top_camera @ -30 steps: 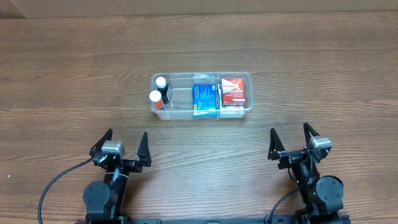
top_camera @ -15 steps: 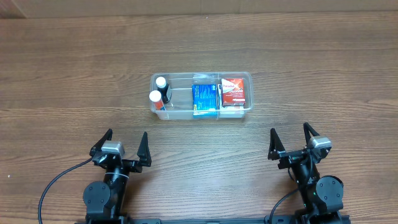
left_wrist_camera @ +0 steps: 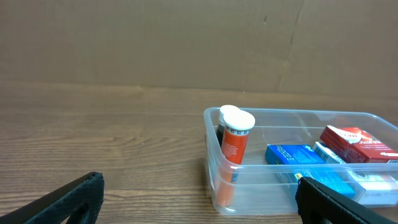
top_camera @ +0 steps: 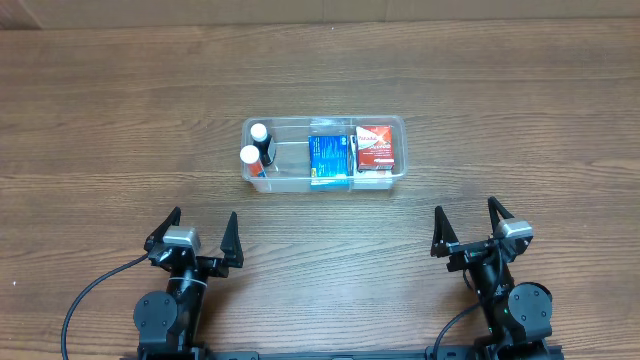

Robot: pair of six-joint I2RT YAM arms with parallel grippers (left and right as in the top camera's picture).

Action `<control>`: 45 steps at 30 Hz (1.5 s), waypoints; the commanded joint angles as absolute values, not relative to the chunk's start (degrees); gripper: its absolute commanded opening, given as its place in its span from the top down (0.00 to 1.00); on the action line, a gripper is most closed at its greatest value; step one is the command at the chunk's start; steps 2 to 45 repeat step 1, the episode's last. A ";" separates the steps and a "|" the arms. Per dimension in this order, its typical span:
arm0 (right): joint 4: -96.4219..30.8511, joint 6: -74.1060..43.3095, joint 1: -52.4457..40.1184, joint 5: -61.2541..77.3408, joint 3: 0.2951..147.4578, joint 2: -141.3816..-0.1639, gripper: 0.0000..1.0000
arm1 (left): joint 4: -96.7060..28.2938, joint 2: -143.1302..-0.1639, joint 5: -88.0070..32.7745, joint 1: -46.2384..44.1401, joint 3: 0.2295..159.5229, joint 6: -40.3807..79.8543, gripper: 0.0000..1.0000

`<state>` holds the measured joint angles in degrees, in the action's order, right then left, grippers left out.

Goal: Pack container

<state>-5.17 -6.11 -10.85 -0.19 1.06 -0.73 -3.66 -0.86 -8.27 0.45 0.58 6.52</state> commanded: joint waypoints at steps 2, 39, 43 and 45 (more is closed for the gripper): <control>-4.82 -5.96 -10.41 0.12 0.47 -0.16 0.00 | -3.68 -0.21 -7.46 0.40 0.27 7.51 0.00; -4.82 -5.96 -10.41 0.12 0.47 -0.16 0.00 | -3.68 -0.21 -7.46 0.40 0.27 7.51 0.00; -4.82 -5.96 -10.41 0.12 0.47 -0.16 0.00 | -3.68 -0.21 -7.46 0.40 0.27 7.51 0.00; -4.82 -5.96 -10.41 0.12 0.47 -0.16 0.00 | -3.68 -0.21 -7.46 0.40 0.27 7.51 0.00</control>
